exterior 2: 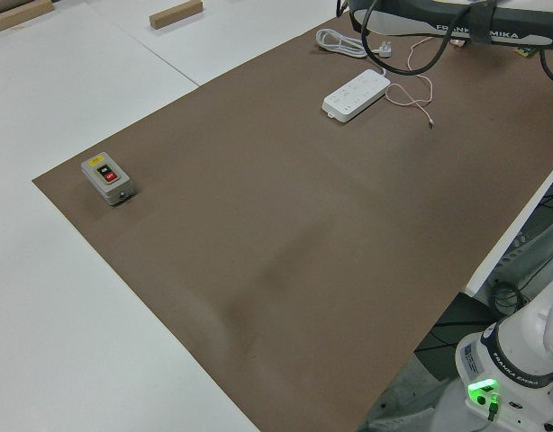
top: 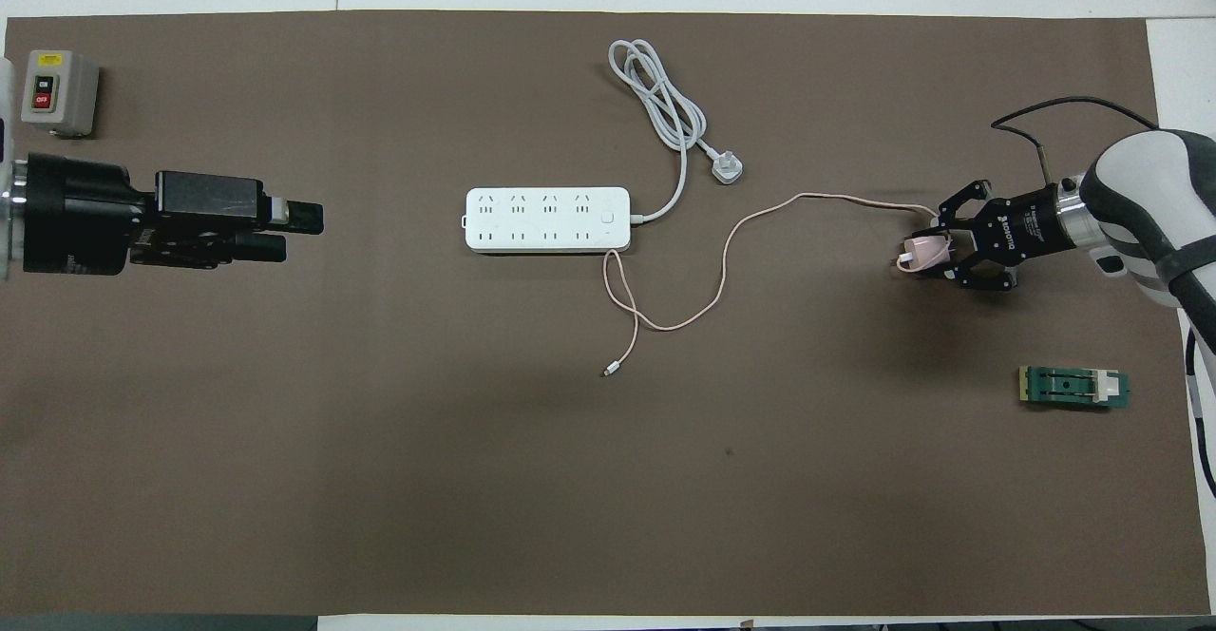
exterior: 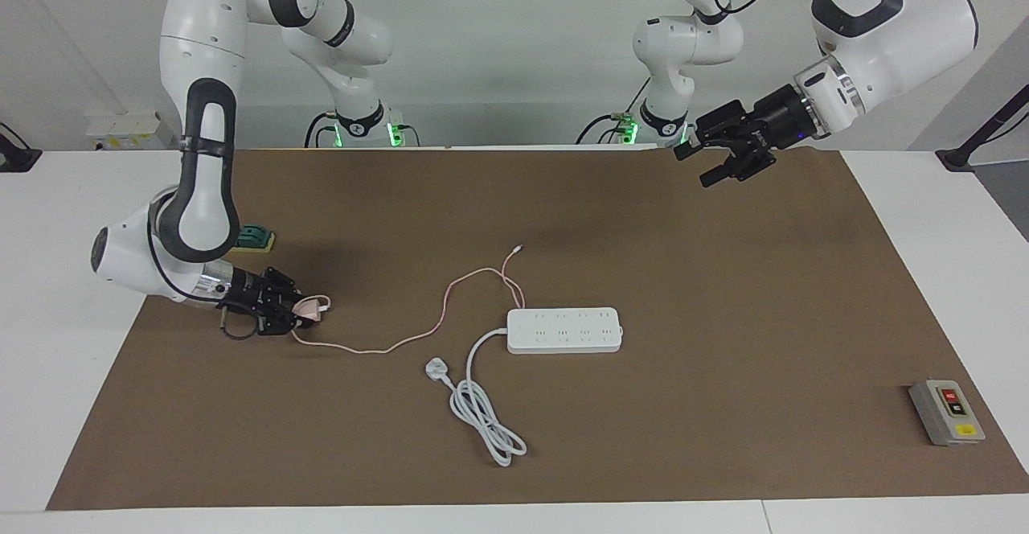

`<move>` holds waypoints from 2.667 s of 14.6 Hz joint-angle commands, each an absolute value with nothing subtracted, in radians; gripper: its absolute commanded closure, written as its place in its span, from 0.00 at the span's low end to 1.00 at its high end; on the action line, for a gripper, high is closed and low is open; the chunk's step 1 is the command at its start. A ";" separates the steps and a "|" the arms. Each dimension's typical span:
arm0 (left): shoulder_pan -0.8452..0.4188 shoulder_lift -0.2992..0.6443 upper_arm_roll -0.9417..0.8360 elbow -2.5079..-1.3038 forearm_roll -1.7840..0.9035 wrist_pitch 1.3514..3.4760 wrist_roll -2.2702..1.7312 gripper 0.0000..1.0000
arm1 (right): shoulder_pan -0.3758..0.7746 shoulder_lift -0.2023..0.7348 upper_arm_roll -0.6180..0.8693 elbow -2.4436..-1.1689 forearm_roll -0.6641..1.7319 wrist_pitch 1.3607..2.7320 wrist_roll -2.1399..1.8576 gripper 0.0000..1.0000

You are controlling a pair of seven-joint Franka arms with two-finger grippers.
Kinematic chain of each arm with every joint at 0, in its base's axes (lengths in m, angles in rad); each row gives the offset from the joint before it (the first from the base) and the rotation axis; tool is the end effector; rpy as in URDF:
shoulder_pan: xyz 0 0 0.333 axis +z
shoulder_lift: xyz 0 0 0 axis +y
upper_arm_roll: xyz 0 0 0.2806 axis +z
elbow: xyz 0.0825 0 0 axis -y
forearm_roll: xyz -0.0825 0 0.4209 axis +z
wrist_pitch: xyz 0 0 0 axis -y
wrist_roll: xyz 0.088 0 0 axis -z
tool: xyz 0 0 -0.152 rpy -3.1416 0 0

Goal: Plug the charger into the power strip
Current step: 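Lift the charger with the right gripper while the left gripper reaches the strip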

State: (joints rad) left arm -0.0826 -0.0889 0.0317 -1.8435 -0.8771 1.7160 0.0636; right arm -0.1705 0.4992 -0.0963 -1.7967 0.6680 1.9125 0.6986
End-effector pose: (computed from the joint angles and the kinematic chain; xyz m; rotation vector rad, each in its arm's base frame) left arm 0.5712 -0.1346 0.5178 2.2734 0.0441 -0.0375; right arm 0.6136 -0.0952 0.1650 -2.0826 1.6077 0.6328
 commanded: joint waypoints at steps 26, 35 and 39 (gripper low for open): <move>-0.212 0.104 0.038 -2.017 -1.687 1.783 0.529 0.00 | 0.150 0.269 -0.077 -1.795 0.704 1.813 1.290 1.00; -0.262 0.232 0.040 -2.020 -1.792 1.715 0.732 0.00 | 0.276 0.166 -0.074 -1.793 0.704 1.835 1.451 1.00; -0.371 0.238 0.040 -2.020 -1.798 1.872 0.762 0.00 | 0.287 0.163 -0.048 -1.793 0.747 1.844 1.466 1.00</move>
State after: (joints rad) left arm -0.2986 0.2438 0.0260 -2.0102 -1.7702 1.7837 0.7248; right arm 0.2828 0.1749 -0.0655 -1.7805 0.7177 1.8251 1.4474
